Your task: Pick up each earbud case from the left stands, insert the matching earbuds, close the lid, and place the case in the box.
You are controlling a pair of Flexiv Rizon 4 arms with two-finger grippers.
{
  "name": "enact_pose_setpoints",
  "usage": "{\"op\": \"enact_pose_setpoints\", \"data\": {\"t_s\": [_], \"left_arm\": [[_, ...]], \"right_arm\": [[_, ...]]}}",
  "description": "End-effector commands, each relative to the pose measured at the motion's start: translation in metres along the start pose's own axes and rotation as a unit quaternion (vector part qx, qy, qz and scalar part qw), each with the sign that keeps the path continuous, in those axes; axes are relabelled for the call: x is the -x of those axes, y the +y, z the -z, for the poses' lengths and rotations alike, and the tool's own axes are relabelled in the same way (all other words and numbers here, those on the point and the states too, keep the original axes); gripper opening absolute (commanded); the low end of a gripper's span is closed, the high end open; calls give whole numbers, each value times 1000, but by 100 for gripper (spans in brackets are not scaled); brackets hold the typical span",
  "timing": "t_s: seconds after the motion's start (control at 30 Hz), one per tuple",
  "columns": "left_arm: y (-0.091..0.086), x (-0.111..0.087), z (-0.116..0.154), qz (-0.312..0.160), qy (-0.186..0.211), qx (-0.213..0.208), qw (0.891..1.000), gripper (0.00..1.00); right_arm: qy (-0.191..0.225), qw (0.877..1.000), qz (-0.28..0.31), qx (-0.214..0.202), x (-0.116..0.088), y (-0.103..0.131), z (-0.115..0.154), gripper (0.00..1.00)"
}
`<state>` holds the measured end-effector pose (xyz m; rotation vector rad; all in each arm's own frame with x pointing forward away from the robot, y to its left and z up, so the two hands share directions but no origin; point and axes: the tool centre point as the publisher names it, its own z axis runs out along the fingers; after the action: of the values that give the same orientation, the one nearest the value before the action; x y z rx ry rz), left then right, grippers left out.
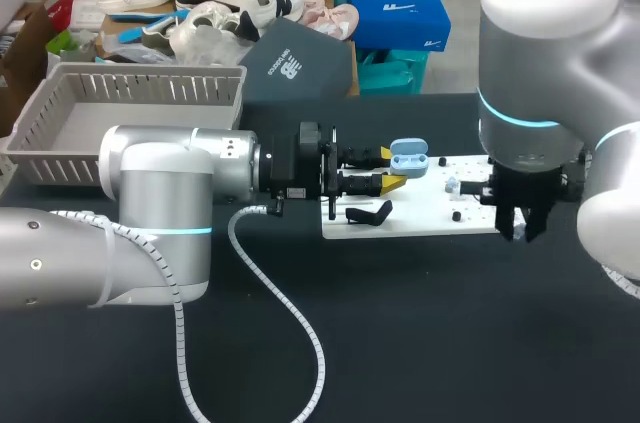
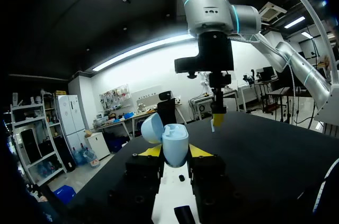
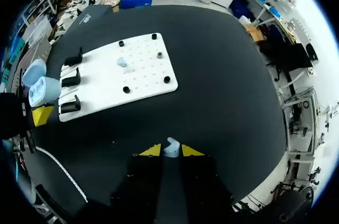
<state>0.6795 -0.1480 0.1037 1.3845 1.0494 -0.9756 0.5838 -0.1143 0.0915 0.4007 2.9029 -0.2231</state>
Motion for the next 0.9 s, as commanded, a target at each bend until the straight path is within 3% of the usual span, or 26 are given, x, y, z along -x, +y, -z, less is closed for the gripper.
{"op": "enact_pose_setpoints", "data": {"t_s": [0.03, 0.23, 0.9], "left_arm": [[-1, 0, 0, -1, 0, 3, 1000, 0], [-1, 0, 0, -1, 0, 3, 1000, 0], [-1, 0, 0, -1, 0, 3, 1000, 0]], "right_arm": [[-16, 997, -76, -10, 5, 17, 19, 0], [-48, 997, -57, -16, 22, 41, 38, 0], [-91, 995, -30, 2, 49, 86, 55, 0]]}}
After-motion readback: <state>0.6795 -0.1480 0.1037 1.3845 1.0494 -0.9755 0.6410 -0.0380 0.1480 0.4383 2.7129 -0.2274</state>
